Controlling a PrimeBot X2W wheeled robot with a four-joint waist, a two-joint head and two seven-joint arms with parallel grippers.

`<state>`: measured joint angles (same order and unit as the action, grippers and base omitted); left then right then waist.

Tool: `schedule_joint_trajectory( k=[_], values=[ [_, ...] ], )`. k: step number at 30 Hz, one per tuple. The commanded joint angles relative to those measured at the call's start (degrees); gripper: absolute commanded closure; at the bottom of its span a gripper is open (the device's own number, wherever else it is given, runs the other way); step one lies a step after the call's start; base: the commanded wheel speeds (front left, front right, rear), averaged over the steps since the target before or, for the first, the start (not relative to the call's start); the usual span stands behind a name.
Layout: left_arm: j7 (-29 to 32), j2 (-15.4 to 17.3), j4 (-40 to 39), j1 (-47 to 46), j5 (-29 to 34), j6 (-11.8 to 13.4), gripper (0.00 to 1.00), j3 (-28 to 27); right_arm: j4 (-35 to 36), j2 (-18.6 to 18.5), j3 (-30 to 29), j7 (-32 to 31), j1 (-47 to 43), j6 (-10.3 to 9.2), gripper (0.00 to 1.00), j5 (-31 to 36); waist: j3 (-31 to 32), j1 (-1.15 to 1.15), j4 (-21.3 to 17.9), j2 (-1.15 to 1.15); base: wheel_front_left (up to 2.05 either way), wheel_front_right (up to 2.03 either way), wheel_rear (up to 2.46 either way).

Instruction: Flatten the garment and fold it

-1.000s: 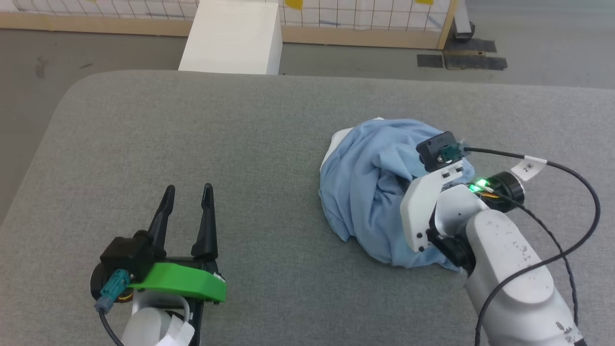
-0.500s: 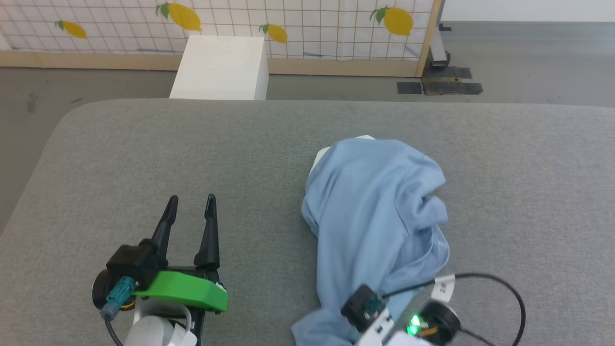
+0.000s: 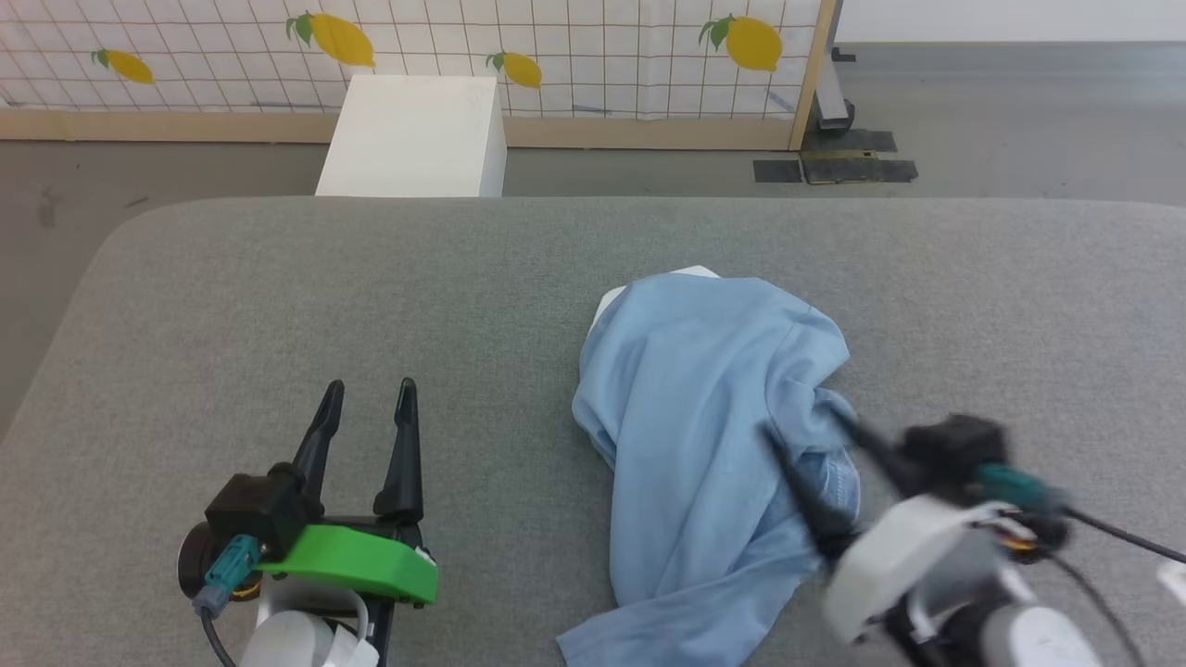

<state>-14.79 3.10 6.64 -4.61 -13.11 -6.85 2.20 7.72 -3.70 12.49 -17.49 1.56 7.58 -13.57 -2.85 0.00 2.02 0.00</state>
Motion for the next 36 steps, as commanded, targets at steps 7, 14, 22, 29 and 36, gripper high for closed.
schedule_joint_trajectory(
  k=[7,14,22,29,36],
  values=[
    [-0.2,-0.22,-0.21,0.22,0.32,-0.31,0.0,0.01,-5.44,0.79,-15.29,10.37,-1.74,-0.09,0.0,2.4,-0.4,0.0,-0.23,0.0,0.0,0.0,0.0],
    [-0.2,-0.22,-0.19,-0.51,0.1,-0.36,0.0,0.39,-16.1,0.81,-16.58,11.75,2.92,-0.09,0.0,1.33,-1.49,0.0,-0.01,0.0,0.0,0.0,0.0],
    [-0.2,-0.22,-0.36,-2.3,-0.04,-0.41,0.0,1.37,-29.58,0.81,-13.99,7.2,13.59,-0.09,0.0,1.4,-4.62,0.0,2.07,0.0,0.0,0.0,0.0],
    [-0.21,-0.22,-0.4,-3.0,-0.15,-0.29,0.0,1.51,-37.56,0.81,-13.4,0.89,19.07,-0.09,0.79,2.16,-6.28,0.0,3.7,0.0,0.0,0.0,0.0],
    [-0.21,-0.22,-0.35,-2.76,-0.13,-0.06,0.0,1.16,-37.35,0.82,-12.8,2.38,19.43,-0.09,1.0,3.3,-5.84,0.0,3.71,0.0,0.0,0.0,0.0]
  ],
)
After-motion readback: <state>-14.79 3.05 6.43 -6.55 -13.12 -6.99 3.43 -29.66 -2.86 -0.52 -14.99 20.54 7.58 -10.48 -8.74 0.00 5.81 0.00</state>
